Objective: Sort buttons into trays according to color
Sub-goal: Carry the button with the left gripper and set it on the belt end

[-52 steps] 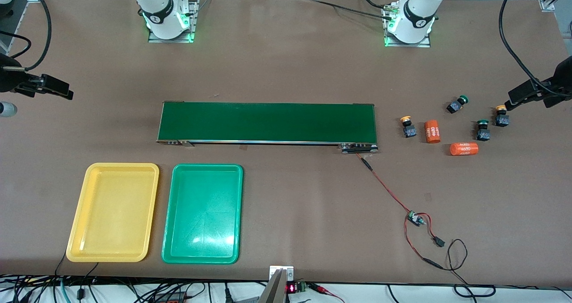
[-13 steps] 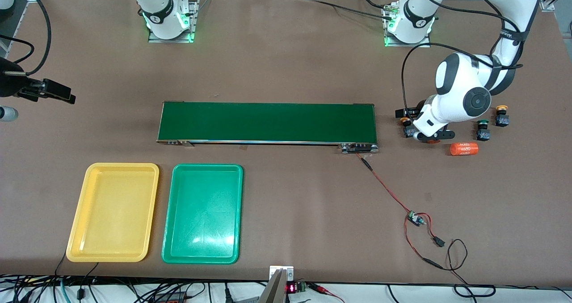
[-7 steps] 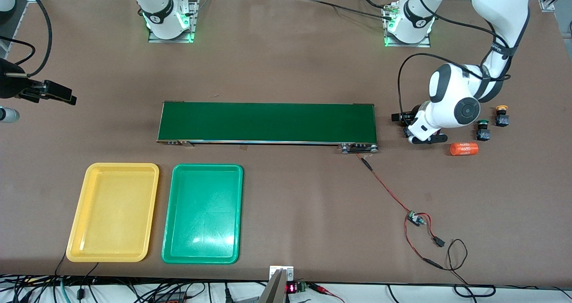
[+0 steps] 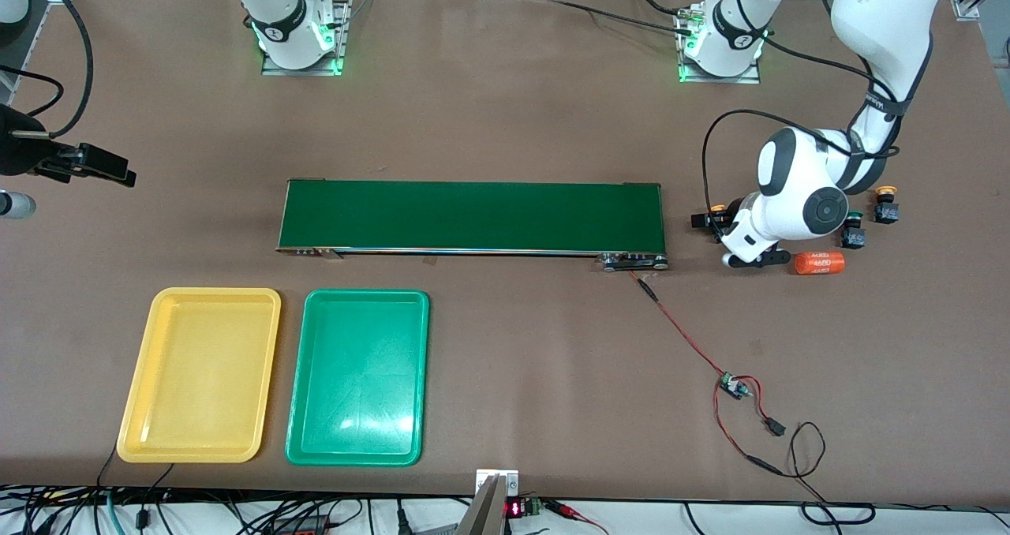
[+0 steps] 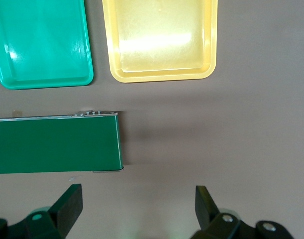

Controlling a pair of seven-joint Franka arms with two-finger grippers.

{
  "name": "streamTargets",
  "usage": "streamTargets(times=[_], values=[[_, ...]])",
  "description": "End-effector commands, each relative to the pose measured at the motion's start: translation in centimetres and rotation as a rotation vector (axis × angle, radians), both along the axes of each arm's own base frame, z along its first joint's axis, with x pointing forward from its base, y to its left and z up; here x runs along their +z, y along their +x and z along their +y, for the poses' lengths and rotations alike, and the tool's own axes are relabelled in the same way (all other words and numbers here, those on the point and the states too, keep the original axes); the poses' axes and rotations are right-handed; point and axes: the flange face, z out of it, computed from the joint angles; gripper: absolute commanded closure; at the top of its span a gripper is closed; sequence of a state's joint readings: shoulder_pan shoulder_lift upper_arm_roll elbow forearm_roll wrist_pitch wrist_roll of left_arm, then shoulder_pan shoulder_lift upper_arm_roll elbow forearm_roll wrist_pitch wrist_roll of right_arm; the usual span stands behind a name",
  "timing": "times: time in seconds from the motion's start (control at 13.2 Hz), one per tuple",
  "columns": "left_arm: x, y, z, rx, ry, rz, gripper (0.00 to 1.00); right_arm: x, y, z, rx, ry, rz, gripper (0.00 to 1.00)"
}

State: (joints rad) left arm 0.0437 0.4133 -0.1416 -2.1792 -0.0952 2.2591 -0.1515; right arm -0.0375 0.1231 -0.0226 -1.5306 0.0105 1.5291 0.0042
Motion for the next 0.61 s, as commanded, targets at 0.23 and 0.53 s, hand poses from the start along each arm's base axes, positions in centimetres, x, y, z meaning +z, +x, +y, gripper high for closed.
streamTargets(times=[0.23, 0.53], values=[[-0.84, 1.10, 1.87, -0.001, 0.016, 0.004, 0.00, 0.28, 0.03, -0.01, -0.017, 0.014, -0.010, 0.00], [-0.86, 1.02, 1.87, 0.002, 0.015, 0.010, 0.40, 0.19, 0.06, -0.10, -0.018, 0.014, -0.009, 0.00]])
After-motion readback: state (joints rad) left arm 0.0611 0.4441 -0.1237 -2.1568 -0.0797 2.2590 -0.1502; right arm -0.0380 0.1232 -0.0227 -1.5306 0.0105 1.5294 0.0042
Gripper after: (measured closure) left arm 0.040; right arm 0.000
